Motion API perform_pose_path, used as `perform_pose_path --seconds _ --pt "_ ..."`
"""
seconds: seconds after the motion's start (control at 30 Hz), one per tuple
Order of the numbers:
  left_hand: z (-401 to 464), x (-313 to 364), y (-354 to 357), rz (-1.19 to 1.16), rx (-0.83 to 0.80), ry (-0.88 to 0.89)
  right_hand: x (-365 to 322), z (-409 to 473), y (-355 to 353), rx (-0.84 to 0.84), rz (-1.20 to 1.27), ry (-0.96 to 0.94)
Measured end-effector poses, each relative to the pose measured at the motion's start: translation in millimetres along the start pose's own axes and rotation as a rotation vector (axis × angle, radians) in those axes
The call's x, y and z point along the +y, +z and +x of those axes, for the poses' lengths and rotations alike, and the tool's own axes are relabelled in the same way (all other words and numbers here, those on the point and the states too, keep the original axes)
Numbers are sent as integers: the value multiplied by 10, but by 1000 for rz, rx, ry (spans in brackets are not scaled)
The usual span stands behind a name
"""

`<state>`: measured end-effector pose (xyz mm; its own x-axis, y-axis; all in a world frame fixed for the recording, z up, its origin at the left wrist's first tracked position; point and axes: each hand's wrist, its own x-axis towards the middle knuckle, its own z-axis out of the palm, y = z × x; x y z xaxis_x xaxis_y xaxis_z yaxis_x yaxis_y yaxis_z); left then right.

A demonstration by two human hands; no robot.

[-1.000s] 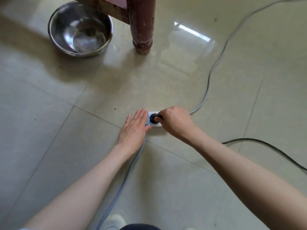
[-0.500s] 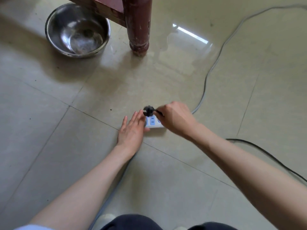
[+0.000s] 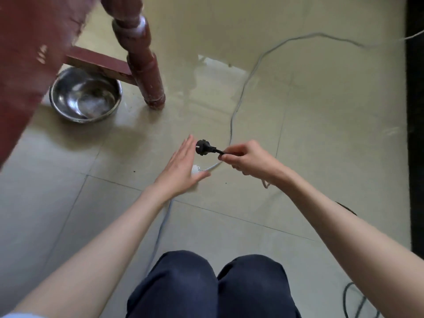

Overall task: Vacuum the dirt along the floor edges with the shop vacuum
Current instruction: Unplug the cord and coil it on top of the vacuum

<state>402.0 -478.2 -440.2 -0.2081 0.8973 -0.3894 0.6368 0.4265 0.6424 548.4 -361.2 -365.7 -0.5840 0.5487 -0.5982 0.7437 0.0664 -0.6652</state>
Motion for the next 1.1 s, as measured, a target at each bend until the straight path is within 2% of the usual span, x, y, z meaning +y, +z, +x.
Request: perform_pose_path --seconds 0.13,0.27,0.33,0.4,0.53,0.63,0.7,0.8,0.87,0.93,1.1 --pt "-330 1036 -649 155 236 144 -534 -882 -701 60 149 11" --pt "-740 2147 -1313 329 354 495 -1110 -1842 -1372 108 249 -10" --pt "-979 2689 -1601 207 290 560 -1381 -2332 -1665 162 299 -16" --pt "-1260 3195 -1888 26 224 544 -1618 -2844 -1924 226 329 -24" --pt "-1787 4193 -2566 -228 309 491 -1922 -3813 -2302 373 388 -23" --pt "-2122 4927 -3108 -398 305 488 -1904 -4453 -2391 400 391 81" --pt "-2363 5354 -3433 -410 331 554 -1792 -4853 -2379 433 390 180" --pt "-2753 5789 -3735 -282 399 659 -1735 -5452 -2369 638 459 281" --pt "-2985 5930 -3779 -181 374 705 -1857 -5831 -2369 784 544 273" --pt "-3220 6005 -3732 -125 282 713 -2069 -6210 -2381 919 701 217" --pt "-3906 6310 -3503 -197 -14 606 -2662 -7323 -2516 1138 1227 -122"
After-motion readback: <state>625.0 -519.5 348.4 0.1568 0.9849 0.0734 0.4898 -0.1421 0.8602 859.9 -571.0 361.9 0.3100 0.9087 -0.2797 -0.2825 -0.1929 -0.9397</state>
